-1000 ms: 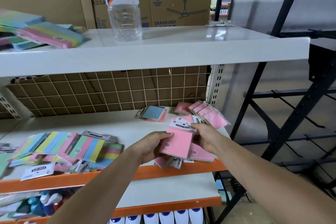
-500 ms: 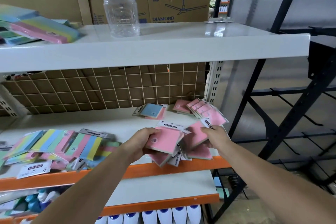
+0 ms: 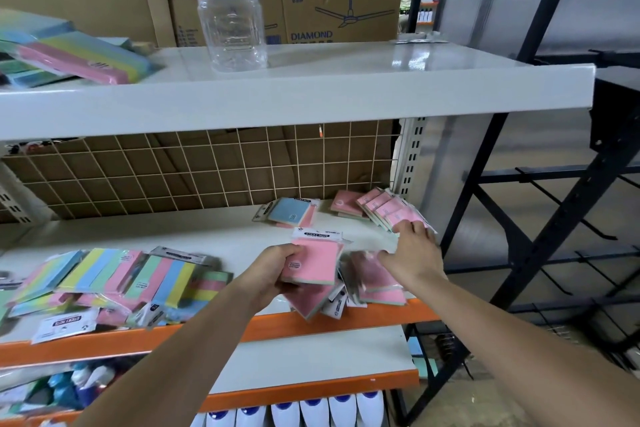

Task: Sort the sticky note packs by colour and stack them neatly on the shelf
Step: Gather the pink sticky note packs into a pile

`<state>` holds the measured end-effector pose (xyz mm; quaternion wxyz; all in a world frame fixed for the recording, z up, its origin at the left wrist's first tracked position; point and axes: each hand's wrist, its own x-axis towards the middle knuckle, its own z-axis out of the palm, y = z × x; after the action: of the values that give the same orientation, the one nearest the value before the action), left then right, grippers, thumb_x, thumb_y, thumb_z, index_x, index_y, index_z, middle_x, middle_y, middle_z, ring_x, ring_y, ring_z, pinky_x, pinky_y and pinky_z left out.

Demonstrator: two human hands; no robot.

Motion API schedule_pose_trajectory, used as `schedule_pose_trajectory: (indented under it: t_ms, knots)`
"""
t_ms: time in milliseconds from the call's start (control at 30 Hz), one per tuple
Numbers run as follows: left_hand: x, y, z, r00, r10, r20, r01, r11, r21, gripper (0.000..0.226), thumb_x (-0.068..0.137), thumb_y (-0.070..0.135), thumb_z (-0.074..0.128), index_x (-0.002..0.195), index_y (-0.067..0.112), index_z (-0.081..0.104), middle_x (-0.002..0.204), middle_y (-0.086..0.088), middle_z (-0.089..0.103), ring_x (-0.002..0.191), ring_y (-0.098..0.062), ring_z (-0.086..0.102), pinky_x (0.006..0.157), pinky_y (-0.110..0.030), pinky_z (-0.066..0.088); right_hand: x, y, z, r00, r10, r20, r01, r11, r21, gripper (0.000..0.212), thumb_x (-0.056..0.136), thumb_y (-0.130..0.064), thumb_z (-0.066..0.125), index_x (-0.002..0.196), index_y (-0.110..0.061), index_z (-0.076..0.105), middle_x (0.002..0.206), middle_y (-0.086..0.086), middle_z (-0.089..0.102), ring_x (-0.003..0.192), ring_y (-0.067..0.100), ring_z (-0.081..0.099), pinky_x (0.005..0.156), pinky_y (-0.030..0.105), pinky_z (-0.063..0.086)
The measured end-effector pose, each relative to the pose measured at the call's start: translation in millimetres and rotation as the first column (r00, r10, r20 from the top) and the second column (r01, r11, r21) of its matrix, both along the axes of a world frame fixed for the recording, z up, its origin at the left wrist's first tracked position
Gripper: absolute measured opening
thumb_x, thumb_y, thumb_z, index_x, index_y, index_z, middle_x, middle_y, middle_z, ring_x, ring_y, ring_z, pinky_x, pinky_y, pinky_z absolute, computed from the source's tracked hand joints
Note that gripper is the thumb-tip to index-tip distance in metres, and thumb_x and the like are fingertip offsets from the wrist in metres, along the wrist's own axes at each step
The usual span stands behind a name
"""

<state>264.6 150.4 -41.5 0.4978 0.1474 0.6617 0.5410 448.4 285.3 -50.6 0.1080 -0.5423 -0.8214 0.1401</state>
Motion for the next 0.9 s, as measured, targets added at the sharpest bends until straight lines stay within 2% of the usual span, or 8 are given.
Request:
schedule_pose_trajectory:
  t_ms: [67, 167, 267, 433, 533, 633, 800, 900]
  knots:
    - [1.2, 1.9, -1.3, 0.999, -0.029, -0.015, 0.029, 1.000, -0.012, 0.009, 0.096, 0.016, 0.050, 0.100, 0.011, 0.056, 0.078, -0.007, 0.061, 0.067, -0.018, 0.059, 0.040, -0.020, 0.043, -9.4, -8.6, 5.0, 0.973, 0.056, -0.225, -0.062, 0.998, -0.019, 0.022, 0.085, -0.036, 0.061, 0.099, -0.019, 0.062, 0.106, 0.002, 0.061, 0.105, 0.022, 0.056, 0.089, 0.035, 0.047]
    - [2.3, 5.1, -4.7, 0.995, -0.086, -0.060, 0.085, 0.996, -0.014, 0.008, 0.094, 0.015, 0.052, 0.098, 0.009, 0.056, 0.075, -0.006, 0.058, 0.065, -0.019, 0.055, 0.045, -0.022, 0.041, -25.3, -21.0, 11.1, 0.915, 0.005, -0.403, -0.167, 0.915, -0.367, 0.039, 0.083, -0.052, 0.064, 0.072, -0.015, 0.060, 0.073, 0.005, 0.063, 0.066, 0.018, 0.060, 0.060, 0.029, 0.048]
    - [7.0, 6.0, -2.1, 0.985, -0.144, -0.098, 0.144, 0.990, -0.007, 0.008, 0.091, 0.016, 0.060, 0.087, 0.011, 0.055, 0.068, -0.006, 0.058, 0.057, -0.018, 0.052, 0.046, -0.022, 0.038, -32.4, -31.3, 8.6, 0.898, -0.030, -0.440, -0.271, 0.748, -0.605, 0.045, 0.070, -0.054, 0.078, 0.083, -0.014, 0.062, 0.075, 0.004, 0.068, 0.057, 0.017, 0.061, 0.052, 0.026, 0.048]
    - [5.4, -0.3, -3.9, 0.986, -0.128, -0.104, 0.128, 0.992, -0.005, 0.019, 0.089, 0.029, 0.065, 0.096, 0.012, 0.058, 0.076, -0.007, 0.066, 0.063, -0.022, 0.060, 0.051, -0.024, 0.044, -29.4, -25.2, 2.1, 0.831, -0.098, -0.548, -0.379, 0.620, -0.686, 0.032, 0.079, -0.024, 0.078, 0.102, -0.005, 0.068, 0.088, 0.013, 0.074, 0.069, 0.025, 0.067, 0.058, 0.032, 0.053]
    - [1.4, -3.4, -6.4, 0.992, -0.089, -0.087, 0.089, 0.996, -0.003, 0.011, 0.096, 0.020, 0.053, 0.095, 0.009, 0.056, 0.079, -0.011, 0.066, 0.058, -0.025, 0.062, 0.045, -0.022, 0.044, -25.8, -16.8, 2.8, 0.834, -0.105, -0.541, -0.347, 0.663, -0.663, 0.026, 0.082, -0.025, 0.075, 0.101, -0.008, 0.070, 0.093, 0.008, 0.075, 0.085, 0.025, 0.070, 0.084, 0.038, 0.055]
    - [-9.3, -9.9, -11.7, 0.975, -0.127, -0.185, 0.116, 0.991, -0.072, 0.011, 0.095, 0.017, 0.051, 0.093, 0.008, 0.057, 0.083, -0.014, 0.064, 0.070, -0.030, 0.061, 0.046, -0.025, 0.040, -21.6, -8.4, 3.5, 0.791, -0.217, -0.572, -0.308, 0.667, -0.678, 0.019, 0.086, -0.016, 0.070, 0.103, -0.008, 0.068, 0.095, 0.006, 0.074, 0.094, 0.023, 0.068, 0.090, 0.036, 0.053]
    - [-9.2, -17.9, -16.1, 0.923, -0.167, -0.345, 0.098, 0.973, -0.208, 0.016, 0.092, 0.021, 0.053, 0.082, 0.008, 0.054, 0.072, -0.011, 0.061, 0.053, -0.026, 0.060, 0.042, -0.020, 0.033, -11.7, 0.9, -0.5, 0.891, -0.132, -0.434, -0.160, 0.803, -0.574, 0.030, 0.083, -0.023, 0.074, 0.102, -0.009, 0.055, 0.097, 0.006, 0.066, 0.085, 0.018, 0.061, 0.070, 0.030, 0.049]
    - [-9.7, -16.4, -21.6, 0.713, -0.326, -0.621, 0.040, 0.903, -0.428, 0.029, 0.088, 0.040, 0.053, 0.077, 0.012, 0.053, 0.075, -0.006, 0.064, 0.058, -0.024, 0.063, 0.051, -0.022, 0.041, -8.6, -0.4, 0.9, 0.953, -0.040, -0.299, -0.107, 0.883, -0.458, 0.031, 0.080, -0.033, 0.075, 0.085, -0.015, 0.050, 0.078, 0.003, 0.059, 0.068, 0.013, 0.053, 0.055, 0.027, 0.038]
